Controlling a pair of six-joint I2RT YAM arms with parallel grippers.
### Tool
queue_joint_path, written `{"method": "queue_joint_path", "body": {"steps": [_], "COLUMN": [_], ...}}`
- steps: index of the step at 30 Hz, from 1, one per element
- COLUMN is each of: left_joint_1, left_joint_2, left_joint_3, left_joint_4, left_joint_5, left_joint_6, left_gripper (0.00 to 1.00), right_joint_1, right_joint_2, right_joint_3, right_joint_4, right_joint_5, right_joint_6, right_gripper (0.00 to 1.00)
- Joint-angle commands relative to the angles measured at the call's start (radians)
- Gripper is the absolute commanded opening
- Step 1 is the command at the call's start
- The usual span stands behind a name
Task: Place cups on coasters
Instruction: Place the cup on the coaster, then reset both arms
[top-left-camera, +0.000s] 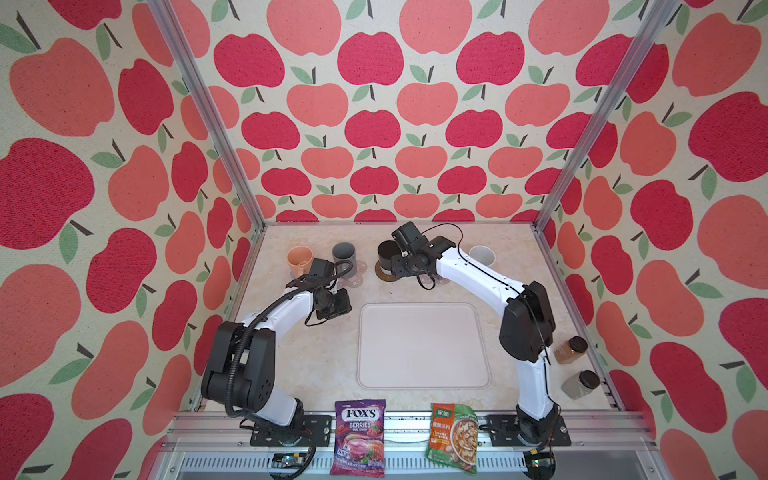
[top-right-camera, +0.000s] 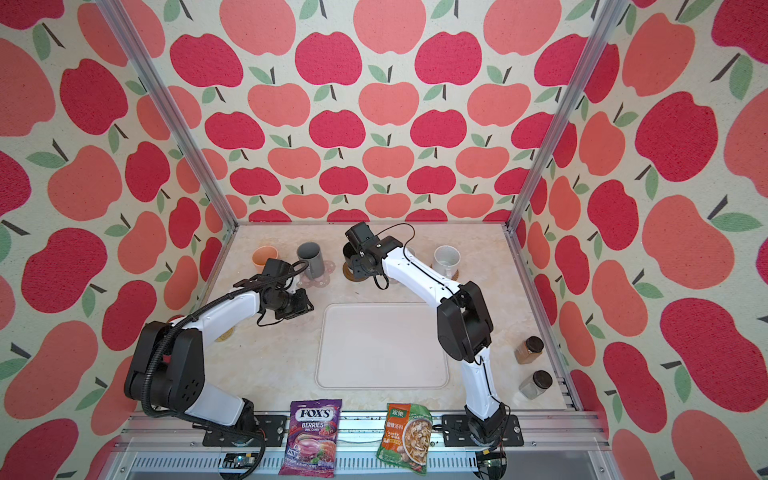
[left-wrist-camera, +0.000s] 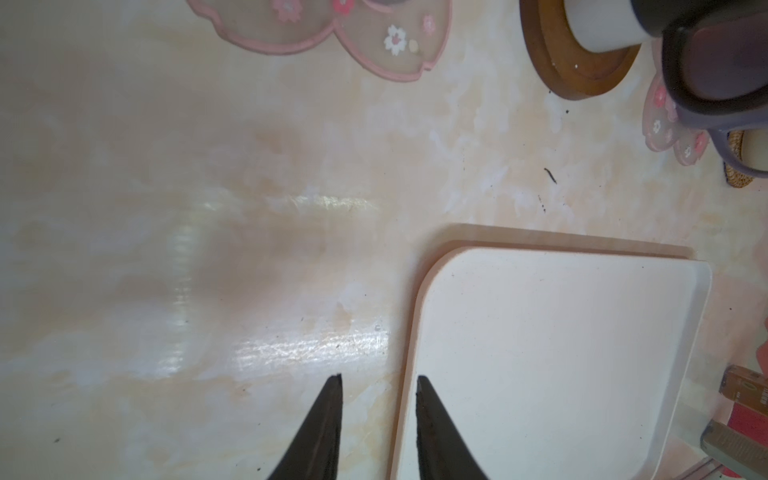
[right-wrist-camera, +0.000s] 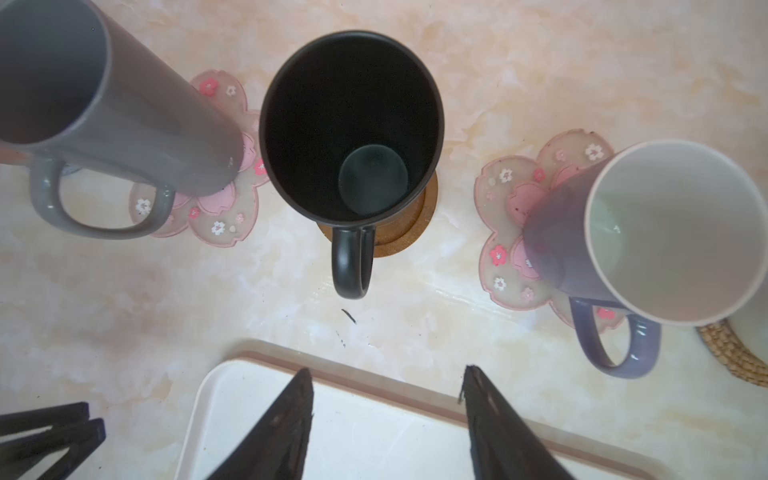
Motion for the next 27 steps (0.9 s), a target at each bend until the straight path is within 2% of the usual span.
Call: {"method": "queue_joint_path", "body": {"steps": [1, 7, 17, 20, 27], "left_joint_1": [-0.006, -0.004, -0.005, -0.007, -0.005], "left_joint_2": [-0.066, -0.14, -0.183, -0.183, -0.243], "left_joint_3": [0.006, -0.018, -0.024, -0.017, -0.038], "left_joint_4": [0.022, 0.076, 0.103, 0.097, 0.145], "left_joint_5": [-0.127, -0.24, -0.326, -0.407, -0.571], "left_joint_6": [0.037, 0.06, 0.079, 0.129, 0.216], "left_gripper": [0.34, 0.37, 0.43, 0.49, 0.6], "right_joint_1": [-0.012, -0.037, -0.087, -0.143, -0.256], "right_joint_2": [-0.121, -0.324, -0.546, -0.602, -0.708], "right_joint_3": [-0.13, -0.386, -0.675, -0.749, -0.926], "right_joint_4": [0.114, 0.227, 0.345, 0.392, 0.548], "right_joint_5": [0.094, 0.167, 0.22, 0.18, 0.097], "right_joint_6": [-0.083, -0.18, -0.256, -0.239, -0.299], "right_gripper": [0.63, 0.66, 0.71, 0.71, 0.75]}}
